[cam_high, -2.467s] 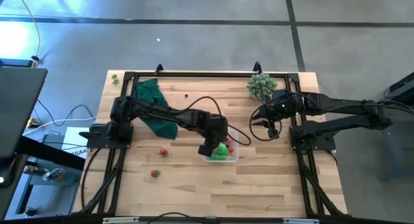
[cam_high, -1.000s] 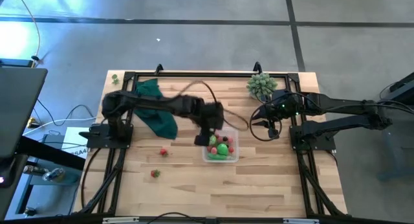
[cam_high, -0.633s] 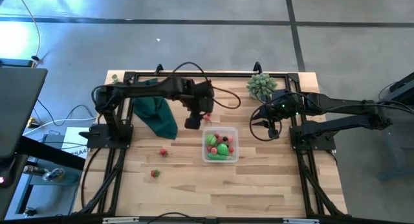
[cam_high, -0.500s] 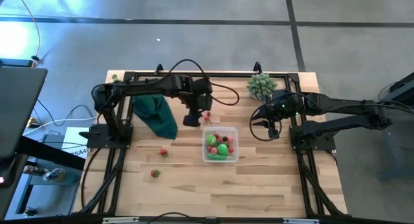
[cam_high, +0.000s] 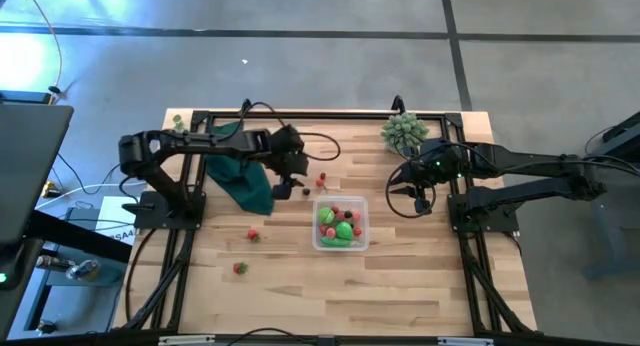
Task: Pick and placing Produce into tupperware
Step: Put the blackberry into the container
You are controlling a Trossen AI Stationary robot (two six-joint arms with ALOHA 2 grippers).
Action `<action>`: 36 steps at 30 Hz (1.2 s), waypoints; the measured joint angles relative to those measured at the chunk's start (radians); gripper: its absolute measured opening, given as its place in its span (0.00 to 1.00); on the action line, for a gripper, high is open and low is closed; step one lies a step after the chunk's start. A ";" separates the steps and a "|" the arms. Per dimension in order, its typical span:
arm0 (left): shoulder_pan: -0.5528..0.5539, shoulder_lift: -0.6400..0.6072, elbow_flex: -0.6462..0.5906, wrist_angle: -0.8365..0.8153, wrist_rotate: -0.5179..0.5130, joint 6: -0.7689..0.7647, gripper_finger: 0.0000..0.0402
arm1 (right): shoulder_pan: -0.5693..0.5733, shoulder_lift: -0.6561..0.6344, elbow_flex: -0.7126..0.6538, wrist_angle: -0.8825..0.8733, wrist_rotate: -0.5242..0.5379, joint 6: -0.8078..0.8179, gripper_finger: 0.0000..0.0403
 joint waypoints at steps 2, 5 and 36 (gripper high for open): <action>-0.001 -0.001 -0.060 0.065 0.008 0.001 0.39 | 0.000 0.000 0.000 0.000 0.000 0.000 0.22; -0.002 -0.002 -0.126 0.167 0.009 0.018 0.39 | 0.000 0.000 0.000 0.000 0.000 0.000 0.22; -0.048 0.088 -0.241 0.429 -0.071 -0.035 0.39 | 0.000 0.000 0.000 0.000 0.000 0.000 0.22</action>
